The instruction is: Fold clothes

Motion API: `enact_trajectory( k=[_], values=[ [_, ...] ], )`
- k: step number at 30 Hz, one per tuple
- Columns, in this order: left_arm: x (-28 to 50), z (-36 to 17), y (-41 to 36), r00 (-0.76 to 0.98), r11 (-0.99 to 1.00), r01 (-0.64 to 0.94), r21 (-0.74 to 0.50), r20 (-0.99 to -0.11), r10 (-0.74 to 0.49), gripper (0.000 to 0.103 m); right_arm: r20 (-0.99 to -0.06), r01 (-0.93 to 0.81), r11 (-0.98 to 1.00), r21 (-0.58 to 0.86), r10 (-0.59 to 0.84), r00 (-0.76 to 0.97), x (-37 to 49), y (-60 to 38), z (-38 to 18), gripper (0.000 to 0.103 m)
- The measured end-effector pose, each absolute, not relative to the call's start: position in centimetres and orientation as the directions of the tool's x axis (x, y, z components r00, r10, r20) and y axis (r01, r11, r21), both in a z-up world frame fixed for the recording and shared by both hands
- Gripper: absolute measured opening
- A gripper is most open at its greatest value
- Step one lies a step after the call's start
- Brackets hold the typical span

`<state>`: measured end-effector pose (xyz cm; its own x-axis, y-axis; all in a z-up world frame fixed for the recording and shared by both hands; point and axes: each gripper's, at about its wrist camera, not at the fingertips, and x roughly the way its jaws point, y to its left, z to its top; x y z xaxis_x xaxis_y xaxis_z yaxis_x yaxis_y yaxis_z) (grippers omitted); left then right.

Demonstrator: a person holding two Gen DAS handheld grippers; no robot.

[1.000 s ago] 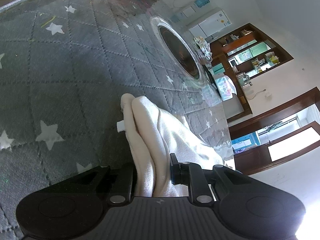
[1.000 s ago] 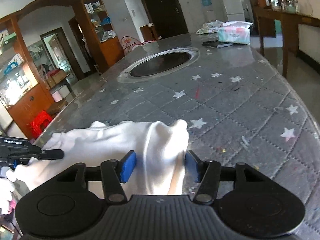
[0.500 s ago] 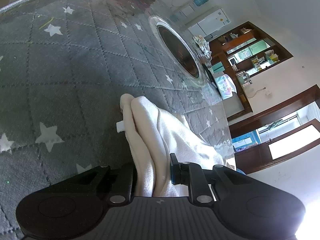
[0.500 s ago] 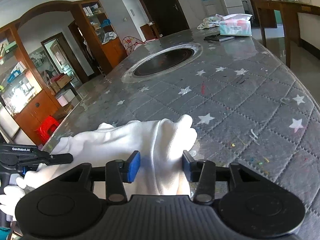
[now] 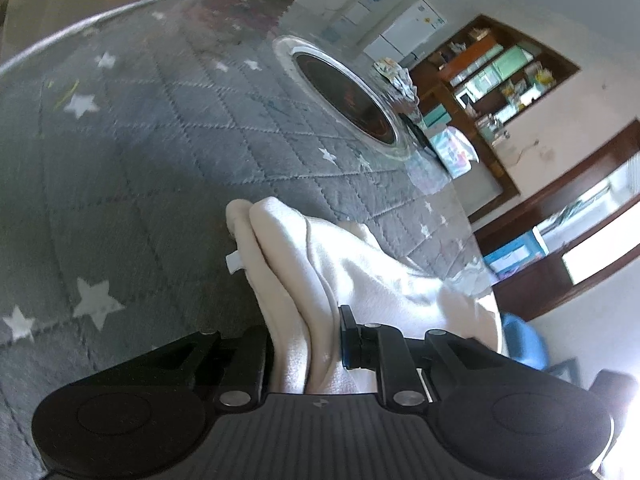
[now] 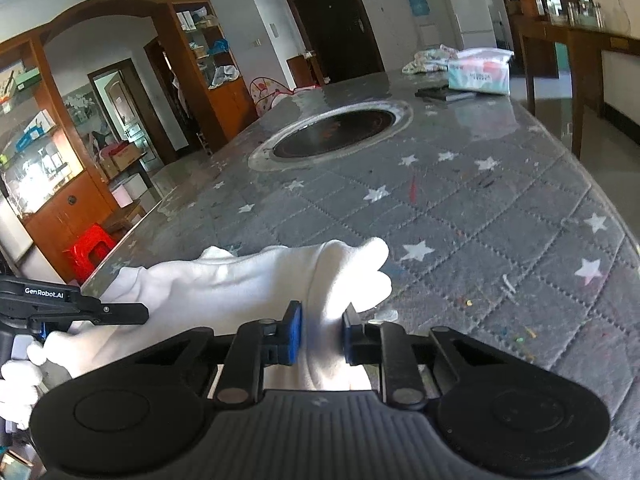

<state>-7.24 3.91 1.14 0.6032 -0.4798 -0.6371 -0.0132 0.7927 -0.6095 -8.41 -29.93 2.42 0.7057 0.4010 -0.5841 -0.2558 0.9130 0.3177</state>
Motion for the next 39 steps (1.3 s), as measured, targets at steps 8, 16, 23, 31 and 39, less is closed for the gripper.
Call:
enact_trajectory(
  k=[8, 16, 23, 31, 39],
  values=[
    [-7.9, 2.8, 2.5, 0.622, 0.847, 0.067, -0.528, -0.642, -0.449, 0.017, -0.542, -0.275, 0.923, 0.271, 0.382, 0.749, -9.7, -29.8, 4.0, 0.016],
    [-7.9, 4.4, 0.3, 0.627, 0.869, 0.138, -0.476, -0.637, -0.449, 0.017, -0.512, -0.27, 0.936, 0.226, 0.35, 0.785, -10.9, -30.0, 5.5, 0.015],
    [-7.6, 5.4, -1.6, 0.62, 0.87, 0.187, -0.457, -0.632, -0.465, 0.017, -0.494, -0.247, 0.948, 0.199, 0.315, 0.811, -12.1, -31.1, 6.8, 0.015],
    [-6.8, 6.4, -3.9, 0.604, 0.861, 0.242, -0.447, -0.625, -0.495, 0.017, -0.47, -0.211, 0.962, 0.175, 0.27, 0.84, -12.9, -32.7, 8.2, 0.015],
    [-5.4, 7.0, -5.8, 0.58, 0.854, 0.28, -0.438, -0.632, -0.514, 0.017, -0.464, -0.18, 0.971, 0.157, 0.233, 0.855, -12.9, -34.2, 8.9, 0.015]
  ],
)
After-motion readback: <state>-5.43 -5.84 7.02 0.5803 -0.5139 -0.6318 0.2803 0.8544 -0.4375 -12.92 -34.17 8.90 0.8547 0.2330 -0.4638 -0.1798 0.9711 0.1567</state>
